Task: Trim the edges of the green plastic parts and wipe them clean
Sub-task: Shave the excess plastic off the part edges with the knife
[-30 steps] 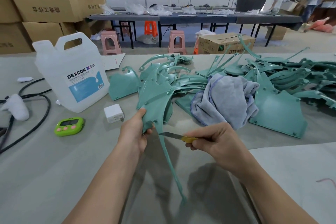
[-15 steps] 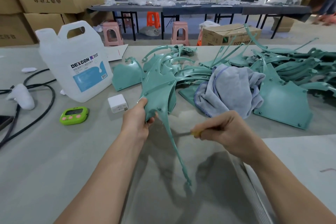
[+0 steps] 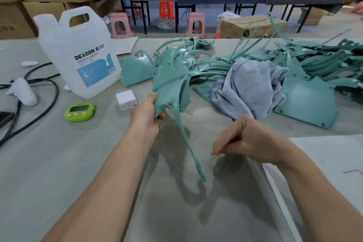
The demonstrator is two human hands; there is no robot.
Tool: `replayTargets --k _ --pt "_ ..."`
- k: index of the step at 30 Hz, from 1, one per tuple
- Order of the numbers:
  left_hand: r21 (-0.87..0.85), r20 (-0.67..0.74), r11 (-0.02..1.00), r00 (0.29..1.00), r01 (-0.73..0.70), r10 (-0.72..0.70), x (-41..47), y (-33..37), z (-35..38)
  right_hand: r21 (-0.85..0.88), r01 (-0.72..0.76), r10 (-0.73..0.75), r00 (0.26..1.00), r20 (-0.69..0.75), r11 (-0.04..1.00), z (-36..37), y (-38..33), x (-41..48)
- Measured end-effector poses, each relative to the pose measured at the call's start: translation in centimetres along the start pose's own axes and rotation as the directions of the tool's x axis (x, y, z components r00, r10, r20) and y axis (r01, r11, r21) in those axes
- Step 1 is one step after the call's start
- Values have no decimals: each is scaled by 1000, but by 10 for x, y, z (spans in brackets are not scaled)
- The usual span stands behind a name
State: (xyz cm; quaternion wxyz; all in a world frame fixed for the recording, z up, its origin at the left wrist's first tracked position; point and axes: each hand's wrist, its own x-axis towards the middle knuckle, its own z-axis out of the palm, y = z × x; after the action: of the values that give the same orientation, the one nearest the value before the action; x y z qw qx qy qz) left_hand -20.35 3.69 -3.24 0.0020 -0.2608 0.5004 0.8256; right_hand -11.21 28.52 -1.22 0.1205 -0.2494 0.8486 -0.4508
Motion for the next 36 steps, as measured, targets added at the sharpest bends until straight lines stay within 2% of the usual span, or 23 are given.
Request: replayTargets --k 2,5,7,9,12,19,21,23,24,26,27,28,30,33,36 --pt "-18 -1 1000 1000 -1 1 1 1 0 -61 0 4 998 67 998 -1 1 -2" --pt "-34 -9 999 1000 -6 5 2 2 0 -54 -1 7 994 107 999 -2 2 -3" --pt "-39 -10 999 1000 -9 8 2 1 0 45 17 -19 999 50 999 -2 3 -1" --pt "-36 -14 999 1000 -8 8 2 1 -1 176 59 -46 996 -77 983 -1 4 1" --pt "-32 -19 999 1000 -10 9 4 0 -1 164 89 -58 981 -187 982 5 3 5" --pt "-34 -23 999 999 -33 32 4 -1 0 -89 -32 33 999 18 996 -1 0 0" --pt "-28 -21 999 999 -29 28 3 0 0 -97 -36 40 998 42 995 -3 -1 -3" --pt "-20 -16 1000 1000 -18 17 0 0 0 49 -50 52 998 -41 998 -3 0 -2" --pt "-12 -3 1000 1000 -10 10 -2 0 -1 162 -54 79 985 -151 985 -3 3 -1" --pt "48 60 999 998 17 -20 -8 1 -2 398 -43 214 892 -398 917 -3 12 5" --pt "106 107 994 993 37 -48 -11 1 -2 509 -30 304 831 -466 861 -2 14 8" --pt "166 158 984 984 58 -85 -15 2 -1 597 -10 377 784 -494 802 -3 15 11" --pt "255 265 961 948 104 -173 -23 2 2 713 47 459 736 -499 699 -3 17 14" --pt "374 360 919 893 127 -270 -34 -2 9 793 108 493 731 -472 599 -2 15 15" --pt "424 356 898 891 115 -282 -40 -12 11 845 114 527 736 -426 523 2 14 18"
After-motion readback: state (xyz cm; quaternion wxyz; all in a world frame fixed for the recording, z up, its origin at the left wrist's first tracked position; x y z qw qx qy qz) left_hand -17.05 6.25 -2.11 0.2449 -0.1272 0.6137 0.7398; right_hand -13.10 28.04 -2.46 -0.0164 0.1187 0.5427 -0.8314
